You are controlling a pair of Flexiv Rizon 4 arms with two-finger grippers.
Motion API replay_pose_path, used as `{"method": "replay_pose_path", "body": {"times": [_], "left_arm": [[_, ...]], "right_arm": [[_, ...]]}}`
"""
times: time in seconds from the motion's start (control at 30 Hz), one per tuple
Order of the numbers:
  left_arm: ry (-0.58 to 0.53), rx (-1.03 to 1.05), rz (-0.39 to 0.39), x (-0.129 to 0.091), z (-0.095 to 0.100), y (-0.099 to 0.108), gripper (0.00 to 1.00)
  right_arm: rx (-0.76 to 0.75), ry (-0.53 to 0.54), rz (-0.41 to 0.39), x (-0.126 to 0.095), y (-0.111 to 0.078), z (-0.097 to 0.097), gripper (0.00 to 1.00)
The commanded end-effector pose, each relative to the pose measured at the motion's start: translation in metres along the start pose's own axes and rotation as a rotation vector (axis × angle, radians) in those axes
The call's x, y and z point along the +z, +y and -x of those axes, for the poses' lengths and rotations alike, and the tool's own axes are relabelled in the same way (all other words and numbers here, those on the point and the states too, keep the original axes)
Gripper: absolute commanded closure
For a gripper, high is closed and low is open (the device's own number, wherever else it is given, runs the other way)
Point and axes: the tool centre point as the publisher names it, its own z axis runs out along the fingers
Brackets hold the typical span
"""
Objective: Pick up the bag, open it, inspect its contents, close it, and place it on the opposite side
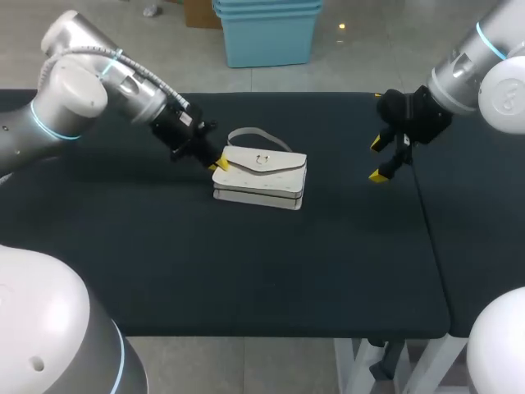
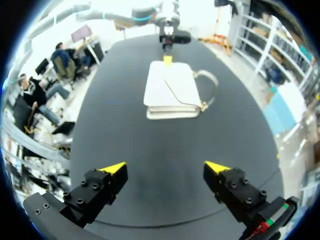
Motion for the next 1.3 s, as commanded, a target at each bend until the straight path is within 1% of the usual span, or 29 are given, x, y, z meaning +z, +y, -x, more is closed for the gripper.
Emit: {"method": "replay_pose_path", "body": {"times": [0.03,0.17,0.47,0.7,1.07,1.3], "left_arm": [[0.012,-0.014,-0.034,0.010,-0.005,0.002,1.00],[0.031,-0.012,-0.029,0.016,-0.012,0.002,1.00],[0.028,0.005,-0.010,0.031,-0.028,0.004,1.00],[0.032,-0.021,-0.069,0.036,-0.037,0.003,1.00],[0.032,-0.045,-0.068,0.042,-0.036,-0.001,1.00],[0.029,-0.038,-0.078,0.032,-0.036,-0.001,1.00]], "right_arm": [[-0.001,0.003,0.001,0.000,0.000,0.001,0.00],[-0.001,0.003,0.001,0.000,0.000,0.001,0.00],[-0.001,0.003,0.001,0.000,0.000,0.001,0.00],[-0.001,0.003,0.001,0.000,0.000,0.001,0.00],[-0.001,0.003,0.001,0.000,0.000,0.001,0.00],[-0.001,0.003,0.001,0.000,0.000,0.001,0.00]]}}
